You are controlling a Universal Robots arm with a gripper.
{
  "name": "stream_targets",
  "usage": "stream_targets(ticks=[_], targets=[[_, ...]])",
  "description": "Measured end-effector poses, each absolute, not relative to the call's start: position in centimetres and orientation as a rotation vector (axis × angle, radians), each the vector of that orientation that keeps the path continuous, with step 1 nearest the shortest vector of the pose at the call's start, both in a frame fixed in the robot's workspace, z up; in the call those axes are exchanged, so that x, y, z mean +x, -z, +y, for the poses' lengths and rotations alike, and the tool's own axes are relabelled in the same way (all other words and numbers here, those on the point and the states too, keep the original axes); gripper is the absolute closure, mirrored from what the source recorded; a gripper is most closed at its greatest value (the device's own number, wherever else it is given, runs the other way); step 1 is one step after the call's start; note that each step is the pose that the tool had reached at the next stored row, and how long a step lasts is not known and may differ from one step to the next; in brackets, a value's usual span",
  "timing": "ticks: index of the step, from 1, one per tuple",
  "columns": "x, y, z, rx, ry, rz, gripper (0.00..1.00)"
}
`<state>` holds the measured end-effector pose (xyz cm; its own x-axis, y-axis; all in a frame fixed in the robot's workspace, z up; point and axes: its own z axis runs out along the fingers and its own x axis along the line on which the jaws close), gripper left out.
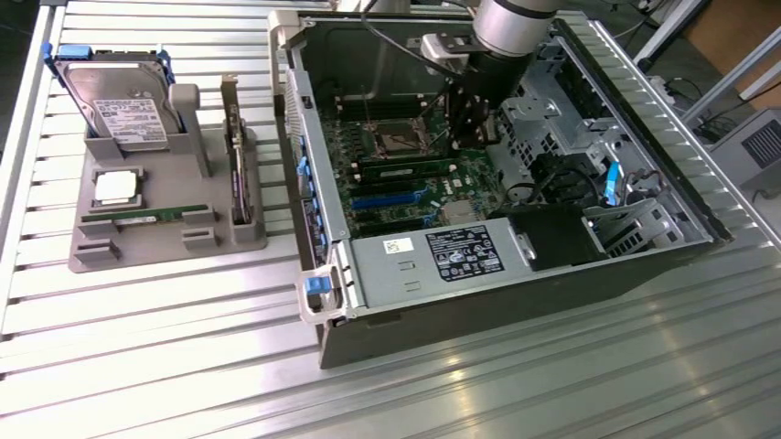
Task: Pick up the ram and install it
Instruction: 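Insert the ram into the slot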
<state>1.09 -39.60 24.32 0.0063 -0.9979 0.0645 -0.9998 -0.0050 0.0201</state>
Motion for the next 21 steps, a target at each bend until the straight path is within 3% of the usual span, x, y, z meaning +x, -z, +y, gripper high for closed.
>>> stream_targets(ticks=[21], targets=[[5.4,-29.1,-39.6,2.185,-0.048,-2.173,0.9]])
